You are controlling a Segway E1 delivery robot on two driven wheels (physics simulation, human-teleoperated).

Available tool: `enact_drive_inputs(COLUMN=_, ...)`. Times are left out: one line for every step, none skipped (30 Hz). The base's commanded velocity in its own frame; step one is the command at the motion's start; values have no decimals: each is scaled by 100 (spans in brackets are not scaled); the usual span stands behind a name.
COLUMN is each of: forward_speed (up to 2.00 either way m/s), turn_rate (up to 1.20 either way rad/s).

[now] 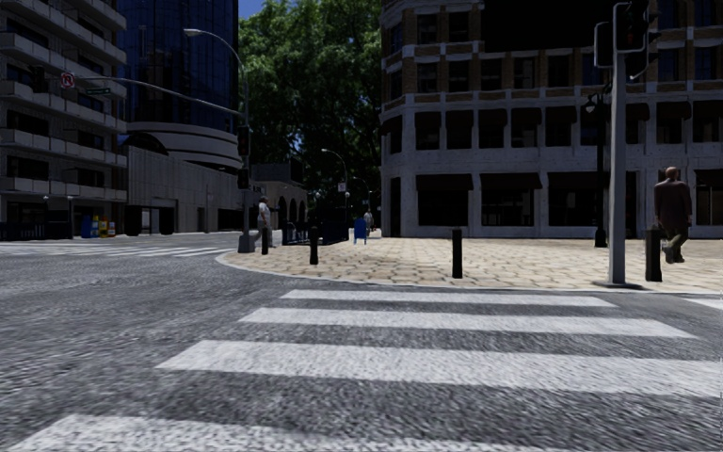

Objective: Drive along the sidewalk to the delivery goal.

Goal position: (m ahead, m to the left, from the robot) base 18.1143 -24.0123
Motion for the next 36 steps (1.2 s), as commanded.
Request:
enact_drive_inputs(forward_speed=200, turn_rate=0)
enact_drive_inputs(forward_speed=200, turn_rate=0)
enact_drive_inputs(forward_speed=200, turn_rate=0)
enact_drive_inputs(forward_speed=200, turn_rate=0)
enact_drive_inputs(forward_speed=200, turn_rate=0)
enact_drive_inputs(forward_speed=200, turn_rate=0)
enact_drive_inputs(forward_speed=200, turn_rate=0)
enact_drive_inputs(forward_speed=200, turn_rate=0)
enact_drive_inputs(forward_speed=200, turn_rate=0)
enact_drive_inputs(forward_speed=200, turn_rate=0)
enact_drive_inputs(forward_speed=200, turn_rate=0)
enact_drive_inputs(forward_speed=200, turn_rate=0)
enact_drive_inputs(forward_speed=200, turn_rate=0)
enact_drive_inputs(forward_speed=200, turn_rate=0)
enact_drive_inputs(forward_speed=200, turn_rate=0)
enact_drive_inputs(forward_speed=200, turn_rate=0)
enact_drive_inputs(forward_speed=200, turn_rate=0)
enact_drive_inputs(forward_speed=200, turn_rate=0)
enact_drive_inputs(forward_speed=200, turn_rate=0)
enact_drive_inputs(forward_speed=200, turn_rate=0)
enact_drive_inputs(forward_speed=200, turn_rate=0)
enact_drive_inputs(forward_speed=200, turn_rate=0)
enact_drive_inputs(forward_speed=200, turn_rate=0)
enact_drive_inputs(forward_speed=200, turn_rate=0)
enact_drive_inputs(forward_speed=200, turn_rate=0)
enact_drive_inputs(forward_speed=200, turn_rate=0)
enact_drive_inputs(forward_speed=200, turn_rate=0)
enact_drive_inputs(forward_speed=200, turn_rate=0)
enact_drive_inputs(forward_speed=200, turn_rate=0)
enact_drive_inputs(forward_speed=200, turn_rate=0)
enact_drive_inputs(forward_speed=200, turn_rate=0)
enact_drive_inputs(forward_speed=200, turn_rate=0)
enact_drive_inputs(forward_speed=200, turn_rate=0)
enact_drive_inputs(forward_speed=200, turn_rate=0)
enact_drive_inputs(forward_speed=200, turn_rate=0)
enact_drive_inputs(forward_speed=200, turn_rate=0)
